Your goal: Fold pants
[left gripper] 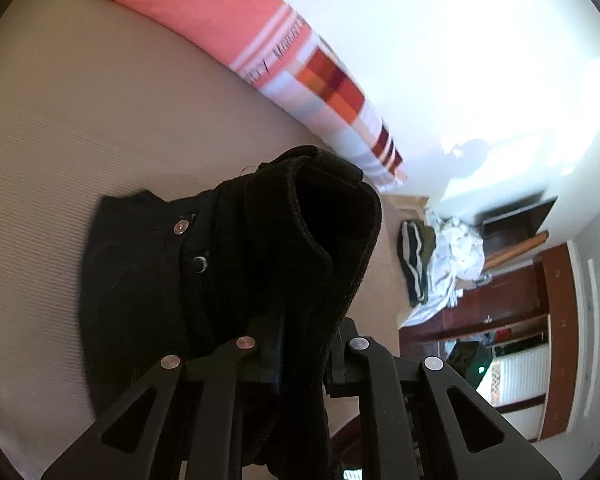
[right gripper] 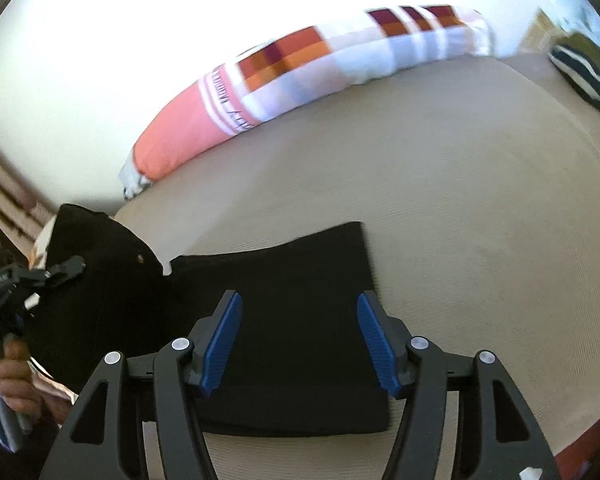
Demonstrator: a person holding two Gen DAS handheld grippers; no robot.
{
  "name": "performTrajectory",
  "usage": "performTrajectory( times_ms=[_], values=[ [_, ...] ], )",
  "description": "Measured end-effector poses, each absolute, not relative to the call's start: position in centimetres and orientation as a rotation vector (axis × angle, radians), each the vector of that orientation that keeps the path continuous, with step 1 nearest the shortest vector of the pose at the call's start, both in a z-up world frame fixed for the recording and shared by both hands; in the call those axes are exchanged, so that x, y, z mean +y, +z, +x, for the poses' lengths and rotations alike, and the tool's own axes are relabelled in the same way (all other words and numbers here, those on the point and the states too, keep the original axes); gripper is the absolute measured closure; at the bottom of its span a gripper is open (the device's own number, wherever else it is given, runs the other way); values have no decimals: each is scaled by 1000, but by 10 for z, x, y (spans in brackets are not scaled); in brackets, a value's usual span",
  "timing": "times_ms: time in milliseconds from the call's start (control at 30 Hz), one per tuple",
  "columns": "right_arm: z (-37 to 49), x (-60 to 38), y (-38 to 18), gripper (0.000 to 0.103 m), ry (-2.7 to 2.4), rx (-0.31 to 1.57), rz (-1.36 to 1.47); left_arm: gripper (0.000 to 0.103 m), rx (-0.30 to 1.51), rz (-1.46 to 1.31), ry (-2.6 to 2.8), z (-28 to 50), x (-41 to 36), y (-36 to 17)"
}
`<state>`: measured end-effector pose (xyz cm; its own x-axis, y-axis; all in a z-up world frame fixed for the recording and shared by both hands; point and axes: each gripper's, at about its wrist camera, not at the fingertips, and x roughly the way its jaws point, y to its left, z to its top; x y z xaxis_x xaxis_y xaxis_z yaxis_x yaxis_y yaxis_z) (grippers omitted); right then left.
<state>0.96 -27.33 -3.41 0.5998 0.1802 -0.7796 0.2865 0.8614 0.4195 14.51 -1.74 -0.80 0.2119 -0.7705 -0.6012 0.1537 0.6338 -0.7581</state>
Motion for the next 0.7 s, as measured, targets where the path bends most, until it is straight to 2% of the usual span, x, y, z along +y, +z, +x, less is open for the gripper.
performTrajectory(
  times_ms=[233, 533, 633, 700],
  values=[
    [4, -300, -52, 45, -131, 957, 584, 89, 1252, -465, -692, 134, -78, -49],
    [3, -310, -65, 45, -125, 979, 614, 86, 1260, -405, -674, 125, -94, -75],
    [3, -309, -67, 45, -120, 986, 613, 80, 1260, -402, -676, 125, -97, -77],
    [3, -309, -68, 45, -120, 989, 612, 70, 1259, -400, -687, 123, -99, -76]
  ],
)
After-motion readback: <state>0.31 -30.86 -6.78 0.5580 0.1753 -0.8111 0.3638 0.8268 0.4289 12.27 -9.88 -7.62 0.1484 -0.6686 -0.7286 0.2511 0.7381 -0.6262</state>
